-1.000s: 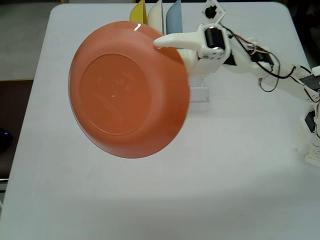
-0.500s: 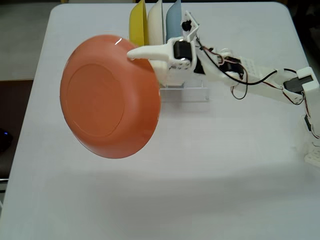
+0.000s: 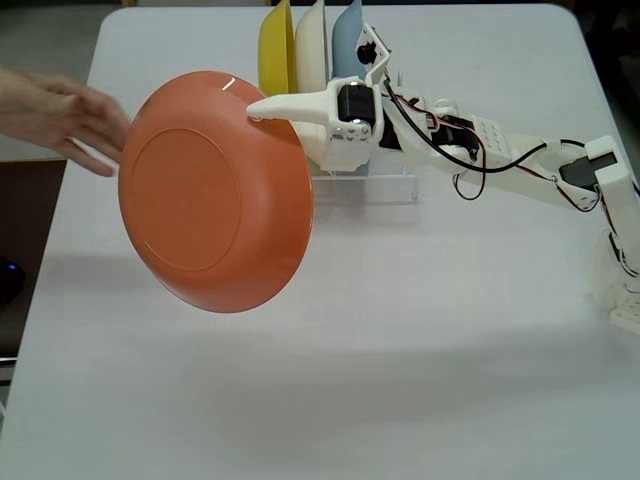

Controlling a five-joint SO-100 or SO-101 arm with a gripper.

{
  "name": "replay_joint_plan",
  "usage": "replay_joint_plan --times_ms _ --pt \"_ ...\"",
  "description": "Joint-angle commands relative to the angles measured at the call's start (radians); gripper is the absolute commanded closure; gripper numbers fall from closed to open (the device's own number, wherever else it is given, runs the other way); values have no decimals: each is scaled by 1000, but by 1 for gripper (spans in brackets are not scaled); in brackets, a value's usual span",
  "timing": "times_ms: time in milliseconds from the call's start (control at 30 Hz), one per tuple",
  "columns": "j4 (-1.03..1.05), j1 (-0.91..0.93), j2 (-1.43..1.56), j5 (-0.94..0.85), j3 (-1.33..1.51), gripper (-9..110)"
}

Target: Please take one of the plates.

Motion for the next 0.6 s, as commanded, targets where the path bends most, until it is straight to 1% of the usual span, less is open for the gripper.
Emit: replay_joint_plan --times_ms 0,567 --pt "-26 12 46 -11 -87 102" --pt "-26 34 46 -21 -97 102"
